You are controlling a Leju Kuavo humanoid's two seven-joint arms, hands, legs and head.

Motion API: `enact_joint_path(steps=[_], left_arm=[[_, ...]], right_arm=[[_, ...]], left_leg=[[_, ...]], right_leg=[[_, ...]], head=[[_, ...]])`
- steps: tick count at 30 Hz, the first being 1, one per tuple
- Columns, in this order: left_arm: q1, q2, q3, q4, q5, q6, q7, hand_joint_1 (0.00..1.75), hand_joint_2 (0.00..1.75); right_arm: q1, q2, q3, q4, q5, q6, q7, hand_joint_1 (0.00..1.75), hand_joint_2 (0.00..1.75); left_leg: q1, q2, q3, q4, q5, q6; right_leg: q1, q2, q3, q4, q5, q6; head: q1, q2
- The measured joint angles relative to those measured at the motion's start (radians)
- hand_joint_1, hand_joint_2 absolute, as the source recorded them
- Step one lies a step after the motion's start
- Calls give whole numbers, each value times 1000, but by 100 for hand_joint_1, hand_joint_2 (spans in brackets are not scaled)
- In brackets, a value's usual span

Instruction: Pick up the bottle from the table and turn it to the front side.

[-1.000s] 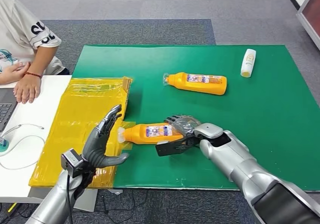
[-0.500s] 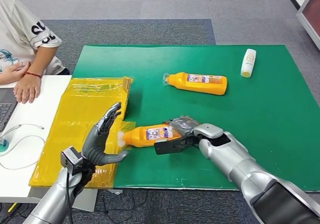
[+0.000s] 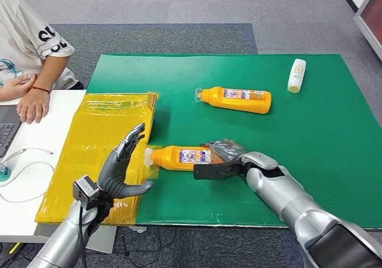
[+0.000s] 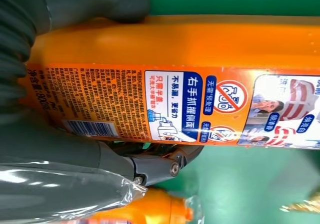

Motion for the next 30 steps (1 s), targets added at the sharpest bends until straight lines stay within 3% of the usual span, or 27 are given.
enact_joint_path(steps=[6, 15, 23, 30], left_arm=[[1, 5, -2, 0, 7, -7, 0, 0, 175], [7, 14, -4, -2, 8, -9, 0, 0, 175], [13, 15, -4, -2, 8, -7, 0, 0, 175], [6, 15, 29, 31, -5, -31, 0, 0, 175]], right_arm=[[105, -71, -130, -76, -238, 65, -173, 175, 175], [242, -141, -296, -202, -402, 162, -253, 175, 175], [321, -141, -396, -310, -505, 252, -290, 175, 175], [375, -102, -435, -453, -446, 252, -290, 175, 175]], left_leg=[[0, 0, -1, 1, -1, 1], [0, 0, -3, 1, -1, 1], [0, 0, -4, 0, -1, 1], [0, 0, -4, 0, -1, 1]], right_leg=[[0, 0, 0, 0, 0, 0], [0, -1, -2, 0, 0, 1], [0, -1, -2, 0, 0, 1], [0, -1, -3, 0, 0, 0]], head=[[0, 0], [0, 0], [0, 0], [0, 0]])
